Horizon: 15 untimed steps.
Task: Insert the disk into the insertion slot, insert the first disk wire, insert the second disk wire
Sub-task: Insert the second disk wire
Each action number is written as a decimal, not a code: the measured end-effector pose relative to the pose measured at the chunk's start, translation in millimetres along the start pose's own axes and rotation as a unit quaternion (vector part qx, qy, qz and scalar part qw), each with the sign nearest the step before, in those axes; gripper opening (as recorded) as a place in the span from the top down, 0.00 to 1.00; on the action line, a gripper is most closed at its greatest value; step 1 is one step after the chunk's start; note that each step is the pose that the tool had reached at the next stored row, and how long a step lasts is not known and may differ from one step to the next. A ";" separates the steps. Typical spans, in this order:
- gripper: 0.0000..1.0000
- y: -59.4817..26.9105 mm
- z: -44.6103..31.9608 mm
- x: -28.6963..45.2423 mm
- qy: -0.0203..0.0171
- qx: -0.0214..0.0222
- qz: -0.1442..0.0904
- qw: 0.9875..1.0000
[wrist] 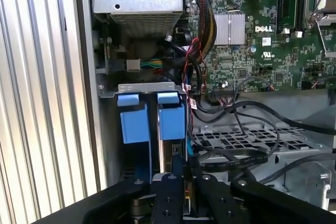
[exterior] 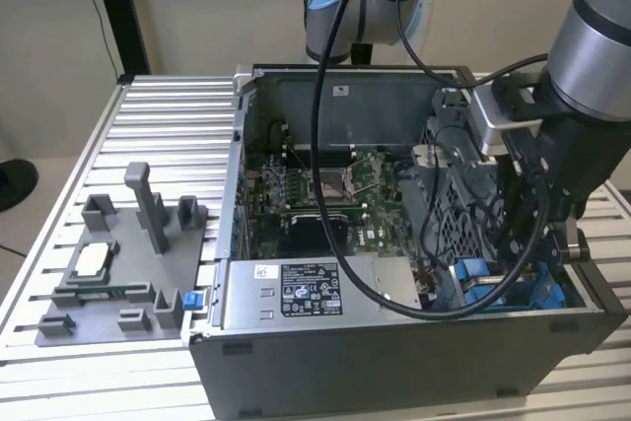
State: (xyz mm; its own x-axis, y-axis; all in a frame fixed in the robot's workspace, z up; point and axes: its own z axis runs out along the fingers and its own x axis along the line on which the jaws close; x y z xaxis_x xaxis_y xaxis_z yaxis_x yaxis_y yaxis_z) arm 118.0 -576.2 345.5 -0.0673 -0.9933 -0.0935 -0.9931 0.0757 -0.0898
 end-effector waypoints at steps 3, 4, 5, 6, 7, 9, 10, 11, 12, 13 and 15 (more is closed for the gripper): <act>1.00 -1.5 0.5 0.4 0.000 0.000 0.000 1.000; 1.00 -1.7 0.6 0.4 0.000 0.000 0.000 1.000; 1.00 -1.8 0.7 0.5 0.000 0.001 0.000 1.000; 1.00 -1.9 0.9 0.5 0.000 0.001 0.000 1.000; 1.00 -1.9 1.1 0.6 0.000 0.001 0.000 1.000; 1.00 -1.9 1.8 0.6 0.000 0.002 0.000 1.000; 1.00 -1.9 2.1 0.6 0.000 0.002 0.000 1.000; 1.00 -1.8 2.5 0.6 0.000 0.003 0.000 1.000; 1.00 -1.8 2.7 0.7 0.000 0.003 0.000 1.000; 1.00 -1.8 3.0 0.7 0.000 0.004 0.000 1.000; 1.00 -1.7 3.6 0.8 0.000 0.004 0.000 1.000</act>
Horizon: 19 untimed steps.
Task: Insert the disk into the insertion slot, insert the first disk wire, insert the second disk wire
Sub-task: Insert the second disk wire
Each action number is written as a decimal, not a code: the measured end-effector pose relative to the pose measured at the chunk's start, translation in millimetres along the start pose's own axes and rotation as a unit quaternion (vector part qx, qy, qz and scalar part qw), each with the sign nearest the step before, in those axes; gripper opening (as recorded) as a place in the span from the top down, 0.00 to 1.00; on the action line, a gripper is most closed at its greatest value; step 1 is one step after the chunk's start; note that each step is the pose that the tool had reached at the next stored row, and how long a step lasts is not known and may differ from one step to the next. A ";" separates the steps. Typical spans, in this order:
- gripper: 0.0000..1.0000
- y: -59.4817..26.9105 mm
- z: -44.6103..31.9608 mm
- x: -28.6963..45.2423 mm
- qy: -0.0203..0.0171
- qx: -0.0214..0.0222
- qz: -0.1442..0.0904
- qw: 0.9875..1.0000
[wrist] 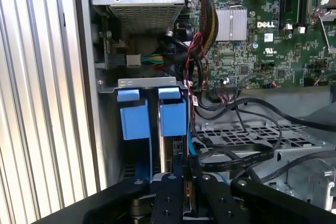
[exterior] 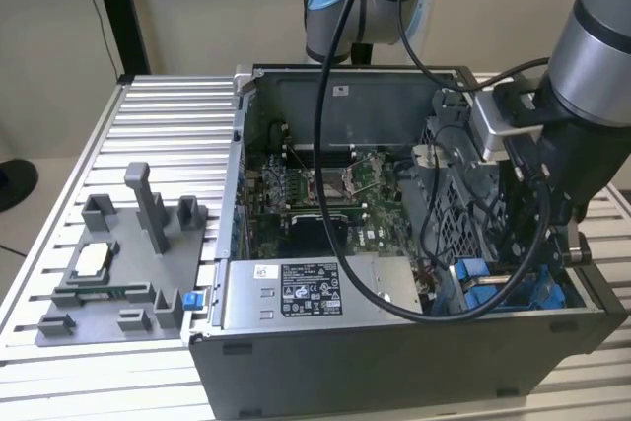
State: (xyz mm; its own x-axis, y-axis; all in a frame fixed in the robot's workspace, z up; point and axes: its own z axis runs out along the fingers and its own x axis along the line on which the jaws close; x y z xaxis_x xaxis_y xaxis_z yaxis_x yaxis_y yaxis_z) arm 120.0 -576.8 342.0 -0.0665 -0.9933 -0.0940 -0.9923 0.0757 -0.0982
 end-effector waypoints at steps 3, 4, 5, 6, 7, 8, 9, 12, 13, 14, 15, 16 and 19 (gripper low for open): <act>1.00 0.1 0.8 0.1 0.000 0.001 0.000 1.000; 1.00 0.2 1.2 0.1 0.000 0.001 0.000 1.000; 1.00 0.2 1.6 0.1 0.000 0.001 0.000 1.000; 1.00 0.2 2.1 0.2 0.000 0.001 0.000 1.000; 1.00 0.3 2.8 0.3 0.000 0.002 0.000 1.000; 1.00 0.4 3.7 0.4 0.000 0.002 0.000 1.000; 1.00 0.5 4.6 0.4 0.000 0.002 0.000 1.000; 1.00 0.9 7.4 0.8 0.001 0.002 0.000 1.000; 1.00 0.9 8.2 0.8 0.001 0.002 0.000 1.000; 1.00 1.0 8.6 0.9 0.000 0.002 0.000 1.000; 1.00 1.0 8.9 0.9 0.000 0.002 0.000 1.000; 1.00 1.0 9.1 0.9 0.000 0.002 0.000 1.000; 1.00 0.9 9.1 0.9 0.000 0.002 0.000 1.000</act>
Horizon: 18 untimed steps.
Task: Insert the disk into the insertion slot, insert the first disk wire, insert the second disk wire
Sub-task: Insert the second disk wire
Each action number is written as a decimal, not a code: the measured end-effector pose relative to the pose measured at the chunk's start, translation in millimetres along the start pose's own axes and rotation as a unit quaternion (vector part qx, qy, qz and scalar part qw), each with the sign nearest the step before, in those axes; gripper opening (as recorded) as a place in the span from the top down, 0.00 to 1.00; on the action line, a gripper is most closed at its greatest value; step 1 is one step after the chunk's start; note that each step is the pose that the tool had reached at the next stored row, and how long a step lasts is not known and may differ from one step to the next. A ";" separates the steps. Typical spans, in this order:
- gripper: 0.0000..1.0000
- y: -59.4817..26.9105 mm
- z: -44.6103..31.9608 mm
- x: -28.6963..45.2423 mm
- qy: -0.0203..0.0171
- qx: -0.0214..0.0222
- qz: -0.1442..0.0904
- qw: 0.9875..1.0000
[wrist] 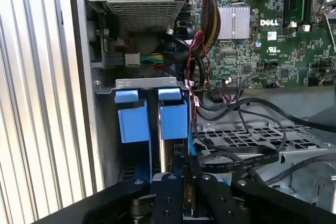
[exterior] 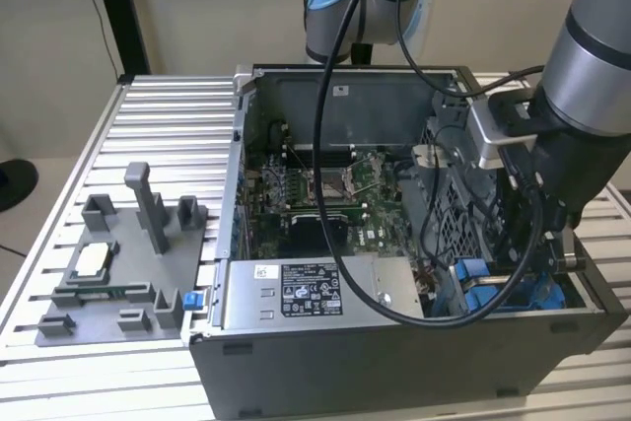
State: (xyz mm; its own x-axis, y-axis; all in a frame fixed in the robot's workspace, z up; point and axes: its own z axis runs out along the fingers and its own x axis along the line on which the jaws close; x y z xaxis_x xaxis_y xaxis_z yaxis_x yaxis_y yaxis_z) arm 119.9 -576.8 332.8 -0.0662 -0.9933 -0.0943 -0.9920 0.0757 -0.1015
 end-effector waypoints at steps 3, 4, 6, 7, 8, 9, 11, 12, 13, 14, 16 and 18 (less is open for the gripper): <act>1.00 0.0 0.0 0.0 0.000 0.000 0.000 1.000; 1.00 0.0 0.0 0.0 0.000 0.000 0.000 1.000; 1.00 0.0 0.1 0.0 0.000 0.000 0.000 1.000; 0.00 0.0 0.4 -0.1 0.000 0.000 0.000 1.000; 0.00 -0.1 0.4 0.0 0.000 0.000 0.000 1.000; 0.00 -0.1 -0.2 -0.1 0.000 0.000 0.000 1.000; 0.00 -0.5 -5.0 -0.5 0.000 0.000 0.000 1.000; 0.00 -0.8 -9.5 -0.9 0.000 0.000 0.000 1.000; 0.00 -1.3 -13.9 -1.3 0.000 0.000 0.000 1.000; 0.00 -1.7 -18.3 -1.7 0.000 0.000 0.000 1.000; 0.00 -2.7 -27.6 -2.6 0.000 0.000 0.000 1.000; 0.00 -3.6 -36.7 -3.5 0.000 0.000 0.000 1.000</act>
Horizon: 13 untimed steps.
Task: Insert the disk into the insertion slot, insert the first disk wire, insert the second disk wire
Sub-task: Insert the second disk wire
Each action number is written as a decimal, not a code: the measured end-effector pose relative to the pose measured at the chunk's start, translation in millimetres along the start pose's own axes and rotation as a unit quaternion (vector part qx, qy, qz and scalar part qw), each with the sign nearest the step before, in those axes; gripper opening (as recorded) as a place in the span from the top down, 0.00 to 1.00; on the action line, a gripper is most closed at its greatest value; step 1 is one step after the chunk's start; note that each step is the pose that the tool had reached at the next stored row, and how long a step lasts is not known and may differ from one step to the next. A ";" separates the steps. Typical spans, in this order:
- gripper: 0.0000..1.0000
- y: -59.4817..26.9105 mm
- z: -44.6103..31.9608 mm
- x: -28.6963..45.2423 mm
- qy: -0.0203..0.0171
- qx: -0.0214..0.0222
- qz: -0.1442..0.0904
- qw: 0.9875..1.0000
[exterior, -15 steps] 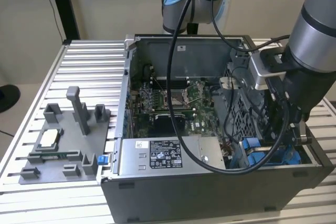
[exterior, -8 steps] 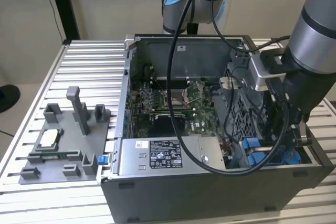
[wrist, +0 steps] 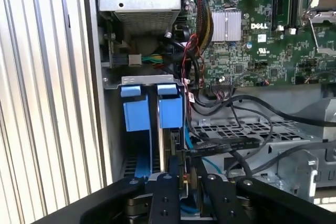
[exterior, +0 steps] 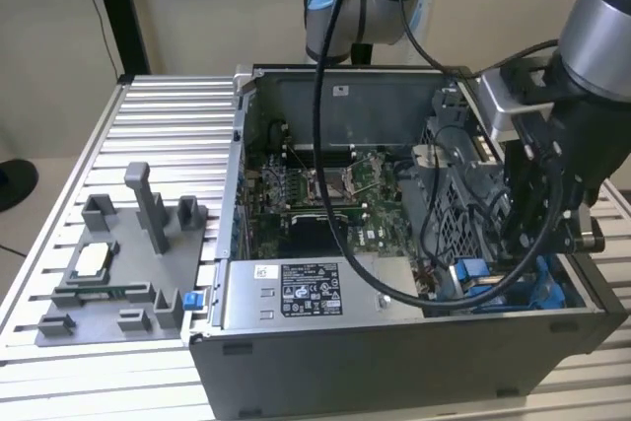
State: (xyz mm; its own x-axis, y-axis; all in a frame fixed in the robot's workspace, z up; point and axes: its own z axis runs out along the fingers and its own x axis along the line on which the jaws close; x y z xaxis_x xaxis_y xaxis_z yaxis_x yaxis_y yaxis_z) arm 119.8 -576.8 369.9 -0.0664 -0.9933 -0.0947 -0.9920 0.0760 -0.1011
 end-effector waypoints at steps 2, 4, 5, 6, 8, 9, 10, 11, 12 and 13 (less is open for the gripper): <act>0.00 -0.9 -8.9 -0.8 0.000 0.000 0.000 1.000; 0.00 -1.8 -17.9 -1.7 0.000 0.000 0.000 1.000; 0.00 -2.3 -22.6 -2.2 0.000 0.000 0.000 1.000; 0.00 -2.7 -26.8 -2.6 0.000 0.000 0.000 1.000; 0.00 -3.5 -32.4 -3.1 0.000 0.000 0.000 1.000; 0.00 -3.4 -32.3 -3.1 0.000 0.000 0.000 1.000; 0.00 -3.4 -32.3 -3.1 0.000 0.000 0.000 1.000; 0.00 -3.4 -32.3 -3.1 0.000 0.000 0.000 1.000; 0.00 -3.3 -32.3 -3.1 0.000 0.000 0.000 1.000; 0.00 -3.3 -32.3 -3.1 0.000 0.000 0.000 1.000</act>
State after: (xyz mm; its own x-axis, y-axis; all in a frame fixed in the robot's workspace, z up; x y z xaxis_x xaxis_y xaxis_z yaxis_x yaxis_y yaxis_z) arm 119.8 -576.8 402.5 -0.0664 -0.9933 -0.0949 -0.9920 0.0759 -0.1011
